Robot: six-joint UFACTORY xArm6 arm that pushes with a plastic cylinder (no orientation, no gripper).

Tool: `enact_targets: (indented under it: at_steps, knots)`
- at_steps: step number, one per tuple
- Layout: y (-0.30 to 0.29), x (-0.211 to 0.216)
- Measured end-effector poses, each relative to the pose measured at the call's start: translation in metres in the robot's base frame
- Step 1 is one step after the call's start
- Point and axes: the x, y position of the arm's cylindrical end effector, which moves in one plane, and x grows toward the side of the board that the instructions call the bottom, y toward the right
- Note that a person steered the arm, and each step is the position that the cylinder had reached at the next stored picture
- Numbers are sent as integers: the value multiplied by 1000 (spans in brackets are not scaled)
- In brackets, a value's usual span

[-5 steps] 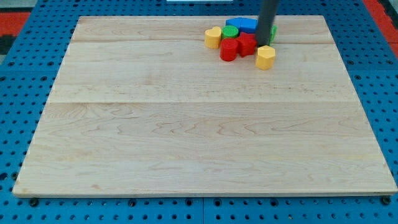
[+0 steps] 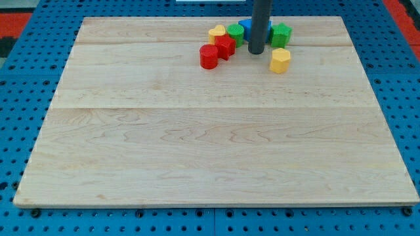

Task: Slide the red heart to top left

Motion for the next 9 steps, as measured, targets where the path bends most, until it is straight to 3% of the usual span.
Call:
enact_targets:
  at_steps: [3, 5, 7, 8, 9]
  knots:
    - [-45, 0]
    - [-107, -11]
    - [-72, -22]
    - [-138, -53]
    - [-209, -44]
